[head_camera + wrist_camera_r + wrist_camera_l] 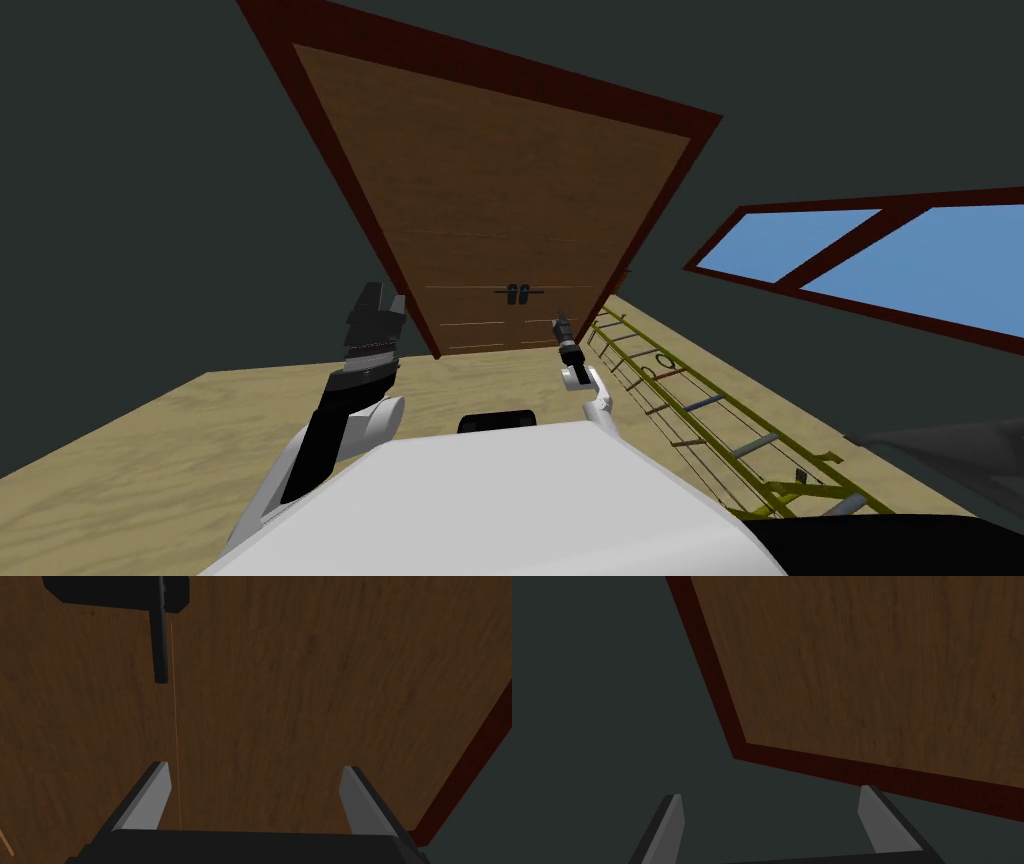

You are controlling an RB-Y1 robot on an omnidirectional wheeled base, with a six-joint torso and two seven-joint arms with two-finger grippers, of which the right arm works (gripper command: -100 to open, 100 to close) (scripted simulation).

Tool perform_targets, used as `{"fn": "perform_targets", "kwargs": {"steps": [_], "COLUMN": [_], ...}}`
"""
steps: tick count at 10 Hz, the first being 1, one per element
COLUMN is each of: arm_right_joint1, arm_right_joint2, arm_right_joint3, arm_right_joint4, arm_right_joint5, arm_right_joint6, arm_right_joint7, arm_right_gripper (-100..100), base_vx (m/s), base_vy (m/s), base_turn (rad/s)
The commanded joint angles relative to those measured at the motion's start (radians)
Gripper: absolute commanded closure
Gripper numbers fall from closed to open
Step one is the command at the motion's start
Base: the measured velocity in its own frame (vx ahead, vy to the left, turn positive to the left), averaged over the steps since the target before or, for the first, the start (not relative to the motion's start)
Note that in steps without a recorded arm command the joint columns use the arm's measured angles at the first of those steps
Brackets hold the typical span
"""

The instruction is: Pull the door open

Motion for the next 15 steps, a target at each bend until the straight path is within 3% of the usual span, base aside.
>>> {"fn": "perform_targets", "kwargs": {"steps": [1, 7, 8, 15], "arm_right_joint1": [-0.023, -0.088, -0.088, -0.153], "arm_right_joint2": [-0.001, -0.016, -0.016, -0.029], "arm_right_joint3": [-0.009, -0.039, -0.039, -0.069], "arm_right_joint4": [0.046, 0.184, 0.184, 0.321], "arm_right_joint5": [0.009, 0.039, 0.039, 0.068], "arm_right_joint6": [0.004, 0.029, 0.029, 0.052], "arm_right_joint7": [-0.014, -0.074, -0.074, -0.132], "arm_right_gripper": [-100, -100, -100, -100], "base_vx": [0.104, 0.108, 0.109, 0.105], "base_vy": [0.008, 0.000, 0.000, -0.010], "base_turn": [0.082, 0.082, 0.045, 0.066]}}
